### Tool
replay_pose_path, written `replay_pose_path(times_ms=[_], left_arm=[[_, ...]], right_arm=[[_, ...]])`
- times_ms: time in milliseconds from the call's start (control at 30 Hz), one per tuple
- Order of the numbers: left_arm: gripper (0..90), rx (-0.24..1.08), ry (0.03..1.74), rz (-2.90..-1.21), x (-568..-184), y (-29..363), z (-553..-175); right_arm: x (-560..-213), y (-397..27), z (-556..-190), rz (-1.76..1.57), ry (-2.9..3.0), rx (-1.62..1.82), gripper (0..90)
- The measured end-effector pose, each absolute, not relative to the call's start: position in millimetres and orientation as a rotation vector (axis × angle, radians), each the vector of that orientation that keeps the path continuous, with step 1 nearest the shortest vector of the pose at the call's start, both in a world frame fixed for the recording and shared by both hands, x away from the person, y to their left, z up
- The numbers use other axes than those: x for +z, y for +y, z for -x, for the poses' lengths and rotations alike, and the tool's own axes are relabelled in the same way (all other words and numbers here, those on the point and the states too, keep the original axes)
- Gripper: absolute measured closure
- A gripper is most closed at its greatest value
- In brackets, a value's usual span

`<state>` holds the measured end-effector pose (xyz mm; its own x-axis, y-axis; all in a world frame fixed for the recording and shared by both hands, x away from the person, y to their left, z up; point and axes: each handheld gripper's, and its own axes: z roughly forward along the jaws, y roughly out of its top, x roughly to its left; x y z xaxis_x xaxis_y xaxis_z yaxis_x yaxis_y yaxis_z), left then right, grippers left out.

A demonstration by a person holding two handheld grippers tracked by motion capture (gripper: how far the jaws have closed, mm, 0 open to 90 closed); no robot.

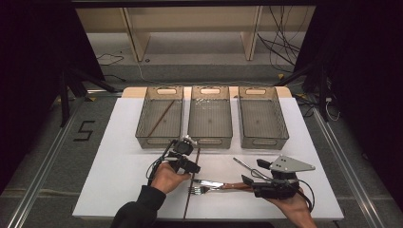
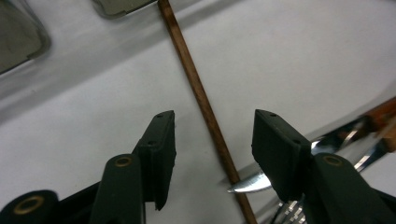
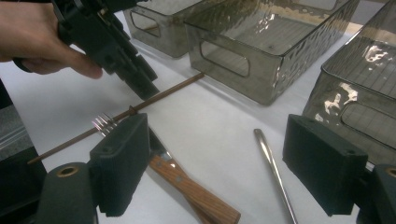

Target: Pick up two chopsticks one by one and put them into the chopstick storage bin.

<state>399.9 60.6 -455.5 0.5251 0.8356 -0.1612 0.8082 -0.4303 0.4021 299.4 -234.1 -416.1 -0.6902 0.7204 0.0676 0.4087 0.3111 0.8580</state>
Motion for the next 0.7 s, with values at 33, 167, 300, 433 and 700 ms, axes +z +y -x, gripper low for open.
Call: replay_pose_path(times_ms=[33,167,300,433,700], left_arm=[[49.7,0.084,1.348,-2.341,-457.2,58.8,-400.1],[54.4,0.093,1.337,-2.356,-458.1,55.1,-400.2],[56.4,0.103,1.346,-2.358,-459.8,54.4,-400.8],[57.9,0.106,1.342,-2.373,-464.5,53.8,-400.8],[65.2,0.171,1.326,-2.417,-464.1,50.0,-399.2]], right_arm=[[-416.2,-234.4,-299.6,-1.013,2.254,1.33,23.6],[-416.1,-235.2,-299.5,-1.016,2.253,1.328,23.6],[-416.0,-235.0,-299.3,-1.016,2.254,1.328,23.6],[-416.2,-234.4,-299.4,-1.013,2.256,1.328,23.6],[-416.1,-234.7,-299.5,-1.012,2.255,1.327,23.6]])
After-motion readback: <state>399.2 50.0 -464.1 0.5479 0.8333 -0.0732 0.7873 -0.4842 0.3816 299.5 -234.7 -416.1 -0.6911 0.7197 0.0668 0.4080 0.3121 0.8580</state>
